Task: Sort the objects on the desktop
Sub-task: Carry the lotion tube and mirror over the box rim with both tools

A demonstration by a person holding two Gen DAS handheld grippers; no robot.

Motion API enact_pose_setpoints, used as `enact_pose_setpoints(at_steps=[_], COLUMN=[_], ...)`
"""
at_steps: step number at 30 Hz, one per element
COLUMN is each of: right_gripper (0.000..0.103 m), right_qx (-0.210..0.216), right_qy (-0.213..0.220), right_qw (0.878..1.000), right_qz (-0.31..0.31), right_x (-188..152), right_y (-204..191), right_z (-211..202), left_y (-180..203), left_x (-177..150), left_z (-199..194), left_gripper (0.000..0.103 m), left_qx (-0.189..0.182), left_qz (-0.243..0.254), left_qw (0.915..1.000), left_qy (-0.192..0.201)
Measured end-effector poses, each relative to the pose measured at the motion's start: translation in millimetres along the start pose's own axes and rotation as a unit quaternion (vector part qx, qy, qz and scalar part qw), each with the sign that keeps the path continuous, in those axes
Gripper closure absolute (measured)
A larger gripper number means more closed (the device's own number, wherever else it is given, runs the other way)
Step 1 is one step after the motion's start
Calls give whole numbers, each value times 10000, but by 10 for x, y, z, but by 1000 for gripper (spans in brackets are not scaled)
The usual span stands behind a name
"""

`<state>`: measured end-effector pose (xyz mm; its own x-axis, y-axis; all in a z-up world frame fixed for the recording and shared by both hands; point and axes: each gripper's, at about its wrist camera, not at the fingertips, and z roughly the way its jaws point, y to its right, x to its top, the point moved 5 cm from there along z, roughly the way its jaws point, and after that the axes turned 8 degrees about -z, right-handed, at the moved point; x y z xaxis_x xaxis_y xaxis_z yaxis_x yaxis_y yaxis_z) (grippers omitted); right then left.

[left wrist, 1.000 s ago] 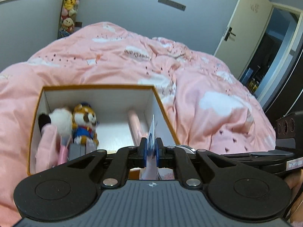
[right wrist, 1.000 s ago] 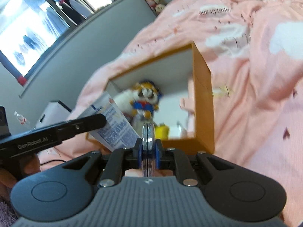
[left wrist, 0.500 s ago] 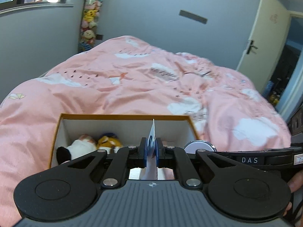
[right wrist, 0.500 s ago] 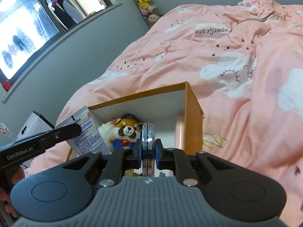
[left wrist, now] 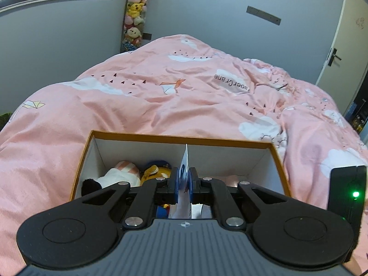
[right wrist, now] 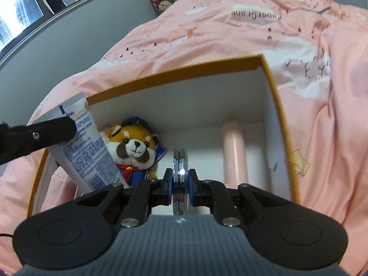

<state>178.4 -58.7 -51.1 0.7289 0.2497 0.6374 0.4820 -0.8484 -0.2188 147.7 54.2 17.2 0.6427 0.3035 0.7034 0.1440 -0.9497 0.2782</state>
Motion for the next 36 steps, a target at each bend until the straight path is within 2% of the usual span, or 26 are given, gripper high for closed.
enact_pose_setpoints(at_steps=[7,18,20,36], right_gripper=[89,87,84,80], right_qx=[262,120,14,-589], right_qy=[-467,-852,-863,-628], right_qw=[9983,9962,9962,9959], right_qz=[229,150,66,-266], right_x=[-9,-28,-28,-22], right_y=[27,3,-4,-26], right_z=[124,207,197,19], left_y=[65,103,101,60], left_x=[17,-4,-6,-19], left_z=[104,141,138,144], left_gripper=[95,95,95,95], left_qx=[42,111,115,19], left_qz=[5,58,50,-94], left_qw=[9999,9998,9998,9998], left_qy=[-112,-159,-161,-194])
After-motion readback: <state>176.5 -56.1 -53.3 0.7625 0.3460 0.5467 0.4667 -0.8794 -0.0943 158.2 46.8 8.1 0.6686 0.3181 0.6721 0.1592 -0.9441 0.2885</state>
